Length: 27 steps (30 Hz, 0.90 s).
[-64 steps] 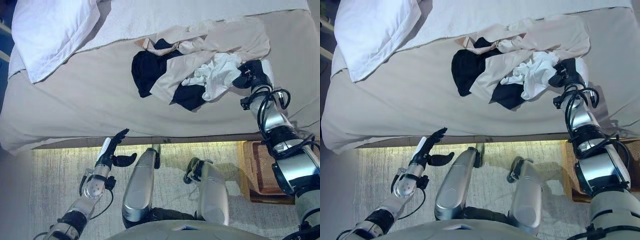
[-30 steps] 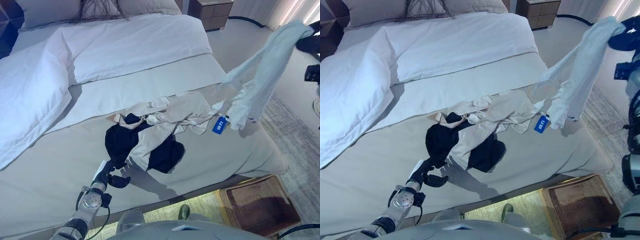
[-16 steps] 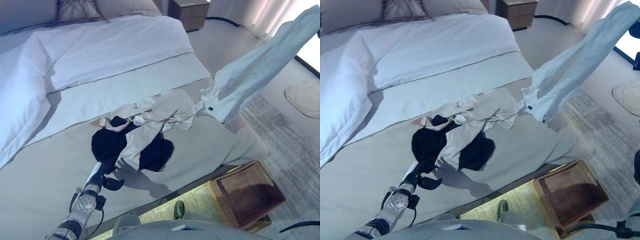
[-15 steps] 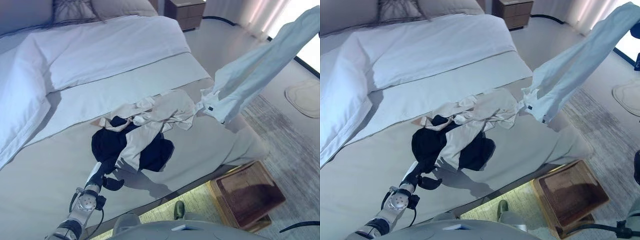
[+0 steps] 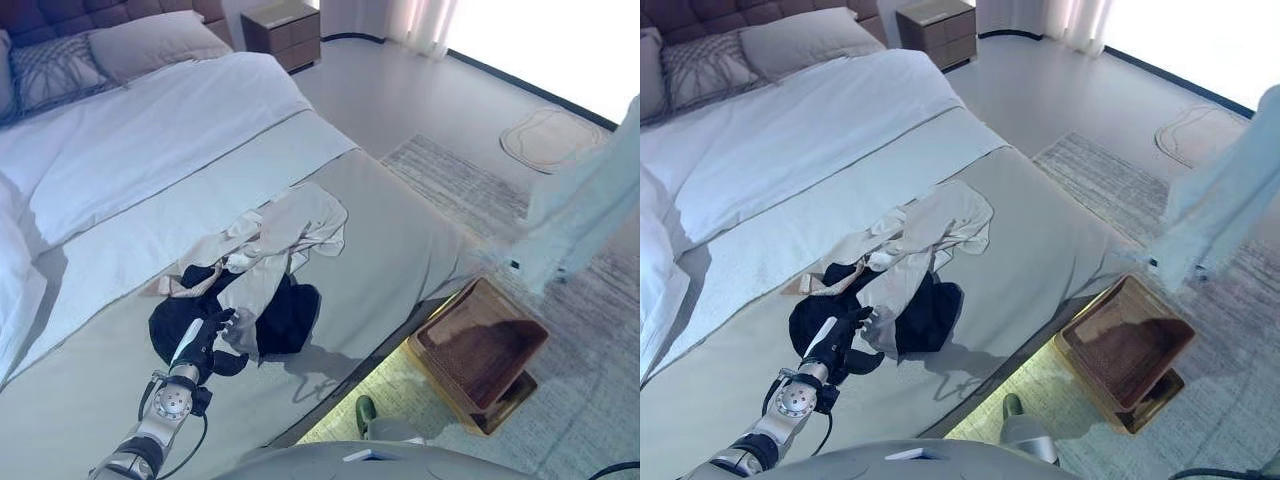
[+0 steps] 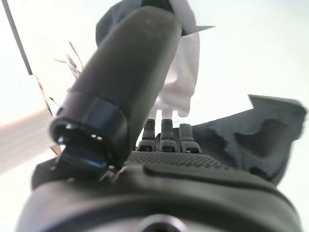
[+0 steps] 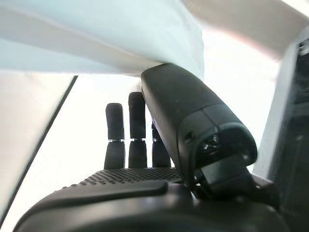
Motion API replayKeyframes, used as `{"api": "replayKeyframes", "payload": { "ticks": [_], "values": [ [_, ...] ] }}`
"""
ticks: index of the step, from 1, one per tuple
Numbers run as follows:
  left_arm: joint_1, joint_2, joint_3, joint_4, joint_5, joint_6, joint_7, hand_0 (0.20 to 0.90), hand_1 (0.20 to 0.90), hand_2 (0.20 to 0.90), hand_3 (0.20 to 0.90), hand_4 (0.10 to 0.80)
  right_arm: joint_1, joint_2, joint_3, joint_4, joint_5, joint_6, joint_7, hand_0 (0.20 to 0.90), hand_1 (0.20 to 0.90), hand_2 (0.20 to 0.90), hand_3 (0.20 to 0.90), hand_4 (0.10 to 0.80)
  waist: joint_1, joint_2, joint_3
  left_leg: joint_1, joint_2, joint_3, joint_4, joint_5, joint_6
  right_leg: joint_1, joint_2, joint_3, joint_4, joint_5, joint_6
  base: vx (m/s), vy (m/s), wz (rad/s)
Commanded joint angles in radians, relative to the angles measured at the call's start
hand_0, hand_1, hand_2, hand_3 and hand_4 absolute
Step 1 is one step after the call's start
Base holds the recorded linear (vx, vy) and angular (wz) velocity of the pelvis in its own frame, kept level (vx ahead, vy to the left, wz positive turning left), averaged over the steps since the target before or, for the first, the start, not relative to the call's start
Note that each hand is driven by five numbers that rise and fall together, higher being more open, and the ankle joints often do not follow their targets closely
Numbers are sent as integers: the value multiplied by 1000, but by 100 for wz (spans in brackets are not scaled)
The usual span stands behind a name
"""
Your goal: Pick up the clothes from the bed and place them into the basket
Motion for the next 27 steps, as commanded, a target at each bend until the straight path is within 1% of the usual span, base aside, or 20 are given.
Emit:
{"api": "replayKeyframes", "payload": {
  "ticks": [1,9,13,17,23,27],
  "values": [
    [-50,61,24,2,-15,-83,28,900,900,900,900,800,-22,-140,-90,-74,15,-104,-1,300,300,300,200,100,15,-71,-98,23,14,-41,94,-156,-5,-36,-34,-8,84,-48,50,7,-38,-14],
    [-56,57,23,4,-6,-95,20,900,900,900,900,800,93,-100,-170,-87,4,-107,66,300,300,300,200,100,-13,-63,-98,29,23,-29,111,-171,-9,-56,-25,21,92,-45,46,4,-37,-11],
    [-68,52,18,-5,0,-91,25,900,900,900,900,800,155,-57,-197,-87,-20,-100,109,300,300,300,200,100,-25,-54,-92,30,25,-24,111,-171,-12,-64,-23,25,95,-43,46,-1,-8,0],
    [-73,55,17,-15,-1,-80,21,900,900,900,900,800,213,-13,-216,-86,-23,-92,123,300,300,300,200,100,-31,-48,-88,33,27,-20,107,-170,-13,-68,-23,25,97,-43,46,0,0,0],
    [-83,66,18,-19,-2,-62,5,900,900,900,900,800,264,45,-232,-69,-16,-88,147,300,300,300,200,100,-36,-34,-76,34,30,-15,104,-168,-16,-79,-25,14,102,-40,47,-35,-28,0],
    [-87,63,19,-22,-6,-52,3,900,900,900,900,800,269,82,-210,-72,-35,-88,158,300,300,300,200,100,-36,-29,-71,33,28,-15,103,-166,-17,-81,-25,11,101,-38,45,-8,-5,0]
  ]
}}
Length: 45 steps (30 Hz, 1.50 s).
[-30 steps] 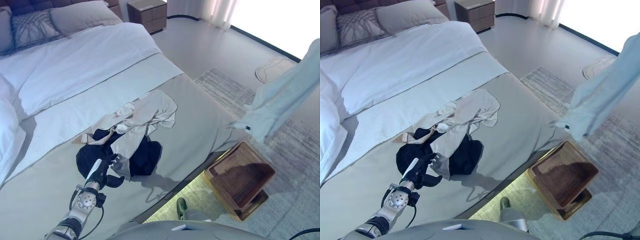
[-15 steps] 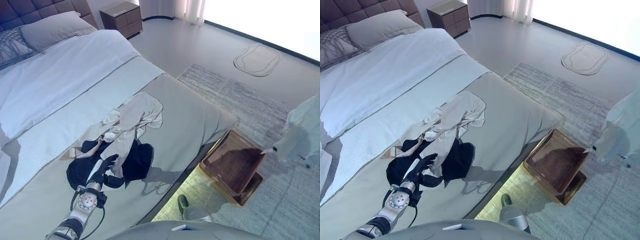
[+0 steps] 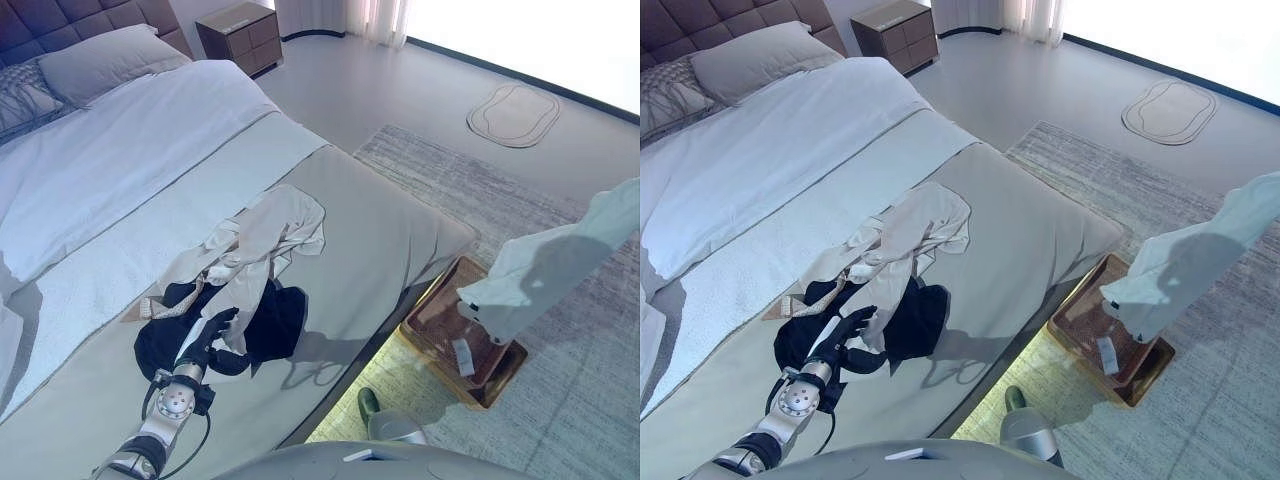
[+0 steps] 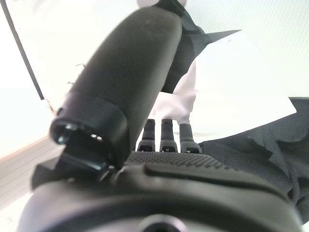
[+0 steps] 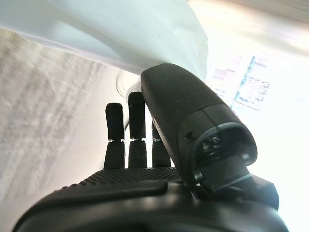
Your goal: Pick up the clothes from the bed and place them into the basket
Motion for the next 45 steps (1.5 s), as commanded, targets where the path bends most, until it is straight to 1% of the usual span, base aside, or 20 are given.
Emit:
{"api": "replayKeyframes", "payload": {
  "ticks": [1,5,12,13,14,15,19,24,32,35,38,40,41,43,45],
  "values": [
    [-80,71,21,-20,-5,-52,11,900,900,900,900,800,-71,-46,-49,-52,-19,-88,-13,300,300,300,200,100,24,-56,-66,43,20,-46,103,-162,-13,-52,-28,-20,100,-41,42,0,0,0],
    [-84,59,15,-21,-2,-53,11,900,900,900,900,800,-64,0,-24,-31,-43,-72,-14,300,300,300,200,100,28,-52,-63,42,21,-45,102,-159,-15,-51,-28,-26,97,-40,41,0,0,0],
    [-91,53,10,-25,0,-51,14,900,900,900,900,800,-59,46,-5,28,-82,-56,-15,300,300,300,200,100,38,-46,-56,42,19,-48,93,-152,-15,-49,-27,-39,95,-38,42,-9,-3,0],
    [-92,54,9,-28,0,-50,13,900,900,900,900,800,-60,53,-1,39,-96,-49,2,300,300,300,200,100,40,-45,-54,41,19,-48,92,-151,-15,-49,-27,-41,96,-38,42,0,0,0],
    [-94,54,9,-30,-2,-46,13,900,900,900,900,800,-61,57,4,43,-111,-41,10,585,585,585,532,432,41,-44,-53,39,19,-49,92,-149,-15,-48,-27,-42,96,-39,42,-27,-8,5],
    [-96,55,10,-33,-1,-43,12,900,900,900,900,800,-62,64,14,54,-129,-30,17,900,900,900,900,800,45,-43,-51,37,18,-51,90,-146,-15,-48,-27,-44,96,-38,42,-25,-6,5],
    [-104,55,9,-29,-6,-40,16,900,900,900,900,800,-81,61,46,136,-159,-38,68,900,900,900,900,800,54,-42,-48,36,18,-53,90,-145,-16,-47,-29,-52,98,-41,40,-15,-4,7],
    [-103,54,9,-29,-1,-38,12,900,900,900,900,800,-94,64,67,186,-168,-41,104,900,900,900,900,800,65,-44,-45,35,17,-57,89,-141,-17,-43,-29,-60,98,-42,39,-13,-4,5],
    [-98,55,11,-40,-1,-43,6,900,900,900,900,800,-72,80,68,175,-173,-67,96,900,900,900,900,800,72,-47,-41,32,17,-62,90,-140,-16,-39,-30,-66,94,-39,40,-2,-3,3],
    [-93,56,16,-53,-1,-36,8,900,900,900,900,800,-66,89,72,126,-189,-71,59,900,900,900,900,800,73,-48,-38,35,15,-65,87,-139,-15,-38,-31,-69,95,-39,41,0,0,0],
    [-90,59,20,-59,-7,-34,9,900,900,900,900,800,-63,96,73,82,-170,-92,20,900,900,900,900,800,76,-48,-35,34,13,-69,85,-137,-14,-35,-32,-72,95,-40,41,1,3,1],
    [-87,56,23,-62,-9,-33,16,900,900,900,900,800,-73,112,83,-4,-184,-113,-42,900,900,900,900,800,80,-48,-31,35,11,-76,88,-138,-14,-28,-33,-78,98,-45,40,7,18,6],
    [-87,56,24,-62,-9,-33,16,900,900,900,900,800,-73,114,85,-13,-191,-119,-52,900,900,900,900,800,81,-48,-31,33,10,-77,88,-138,-14,-29,-33,-78,99,-45,40,5,25,8],
    [-84,52,29,-60,-12,-33,23,900,900,900,900,800,-87,137,100,-78,-210,-134,-133,900,900,900,900,800,89,-47,-28,29,6,-84,89,-137,-12,-25,-36,-85,100,-48,39,-3,26,4],
    [-81,44,31,-53,-15,-40,32,900,900,900,900,800,-104,159,114,-114,-243,-195,-176,900,900,900,900,800,100,-45,-26,25,3,-93,89,-136,-11,-21,-39,-94,100,-52,39,-1,15,1]
  ]
}}
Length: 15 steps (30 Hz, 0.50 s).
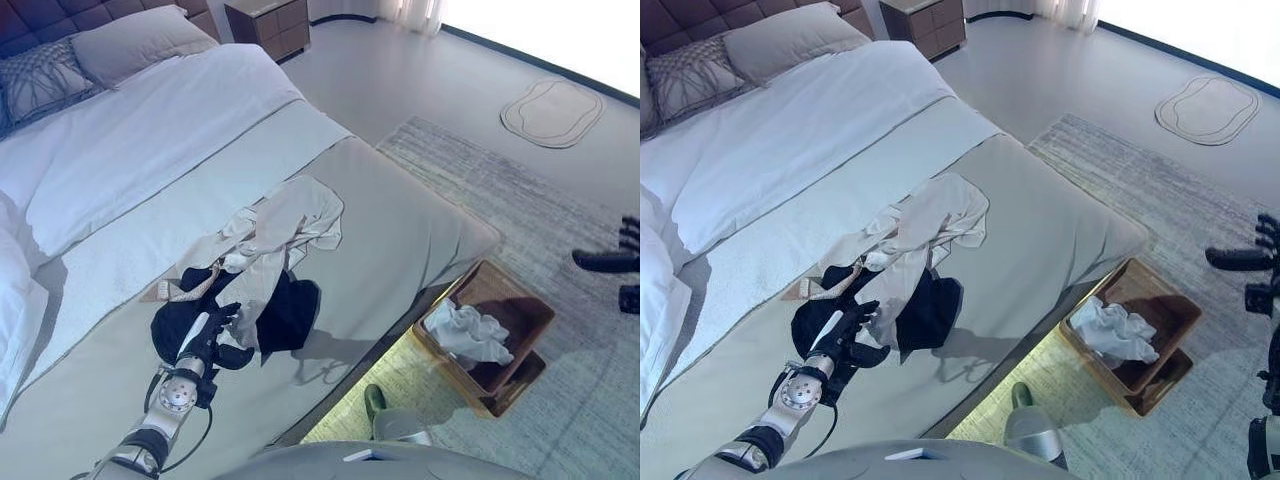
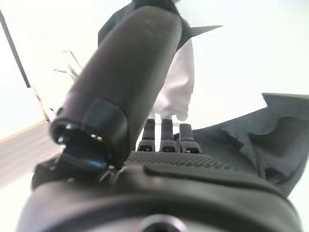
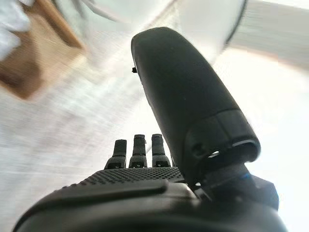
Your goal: Pick up the clothes from the bed and place them into the basket
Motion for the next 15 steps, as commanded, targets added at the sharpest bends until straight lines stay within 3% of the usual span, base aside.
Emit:
{"api": "replayKeyframes", "payload": {
  "ticks": [1,5,15],
  "values": [
    [-57,44,30,-41,-15,-57,46,900,900,900,900,800,-121,11,40,-103,-72,-186,-127,900,900,900,900,800,62,-56,-68,32,-3,-49,86,-137,-10,-39,-38,-43,101,-57,44,6,31,3],
    [-45,29,34,-31,-3,-72,62,900,900,900,900,800,-170,47,100,-140,-139,-226,-168,900,900,900,900,800,94,-58,-64,27,-9,-73,83,-131,-10,-20,-42,-67,99,-65,42,29,17,14],
    [-22,33,38,-52,35,-68,79,900,900,900,900,800,-351,35,261,-89,-253,-152,-147,900,900,900,900,800,190,-61,-51,-1,-18,-148,97,-121,-17,7,-54,-139,130,-104,21,37,8,26]
  ]
}}
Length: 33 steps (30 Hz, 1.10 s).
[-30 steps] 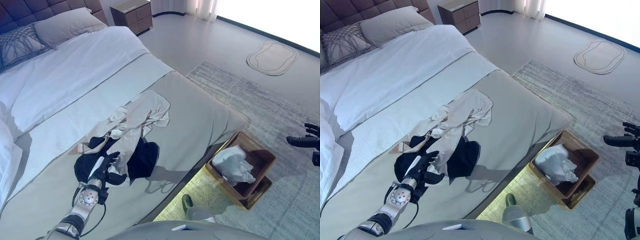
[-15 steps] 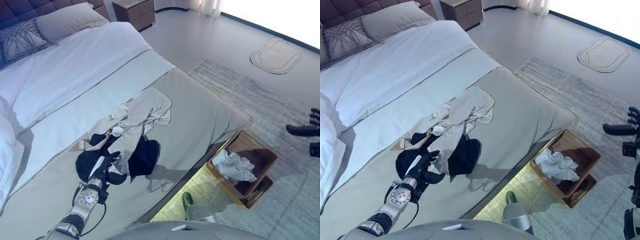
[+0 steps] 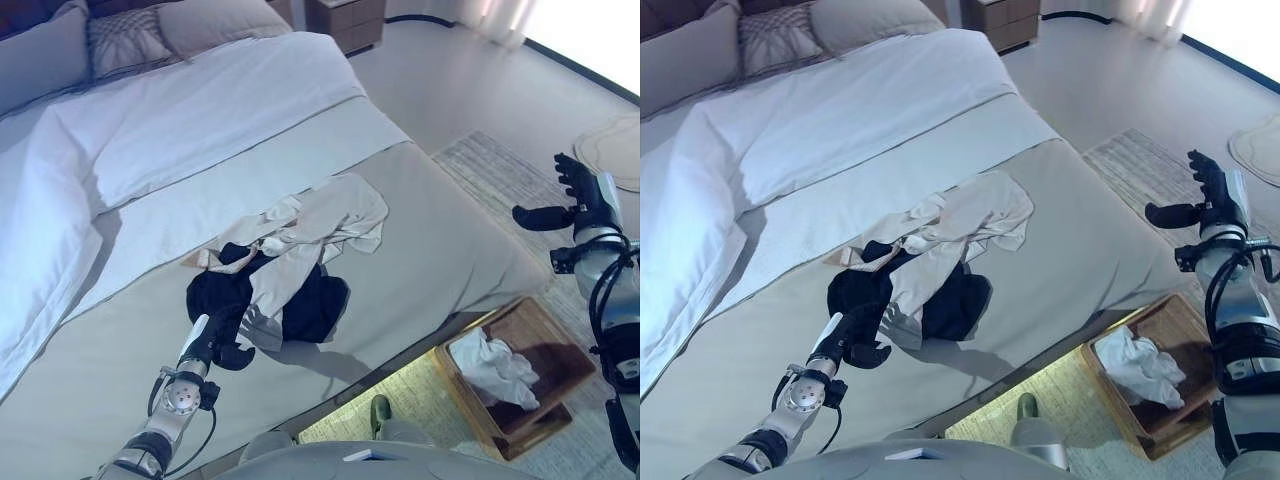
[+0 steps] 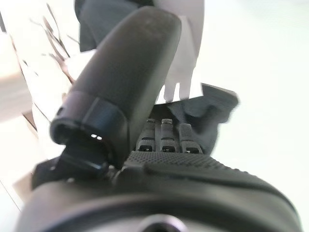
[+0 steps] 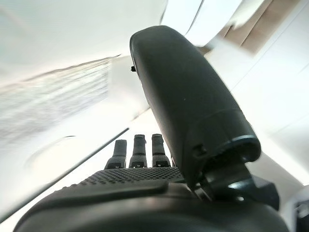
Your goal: Pick up the clothes from the bed and place them into the basket
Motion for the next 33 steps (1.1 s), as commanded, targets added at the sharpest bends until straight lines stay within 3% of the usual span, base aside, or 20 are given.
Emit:
{"api": "replayKeyframes", "payload": {
  "ticks": [1,9,17,22,33],
  "values": [
    [-34,56,25,-53,22,-64,43,900,900,900,900,800,-210,-46,56,2,-67,-37,-34,900,900,900,900,800,50,-59,-52,4,-7,-48,100,-134,-19,-42,-39,-40,137,-98,4,81,16,26],
    [-2,62,7,-95,52,-66,29,900,900,900,900,800,-357,-59,167,61,-90,13,-16,900,900,900,900,800,122,-58,-20,-56,-21,-107,193,-153,-20,-52,-57,-100,227,-152,-30,76,23,28],
    [-62,83,-65,-144,2,-114,43,900,900,900,900,800,-605,-90,309,152,-73,45,-54,900,900,900,900,800,187,-7,139,-230,-48,-180,312,-162,-12,-219,-91,-142,408,-201,-72,-155,48,24],
    [-51,98,-79,-221,-13,-175,69,900,900,900,900,800,-698,-85,379,196,-96,82,-65,900,900,900,900,800,236,24,228,-351,-67,-219,420,-164,-2,-330,-138,-172,578,-243,-100,-77,31,26],
    [0,122,-75,-325,-34,-240,94,900,900,900,900,800,-748,-50,394,262,-94,123,-56,900,900,900,900,800,298,55,324,-489,-114,-250,617,-238,24,-450,-208,-179,859,-359,-126,44,-11,24]
  ]
}}
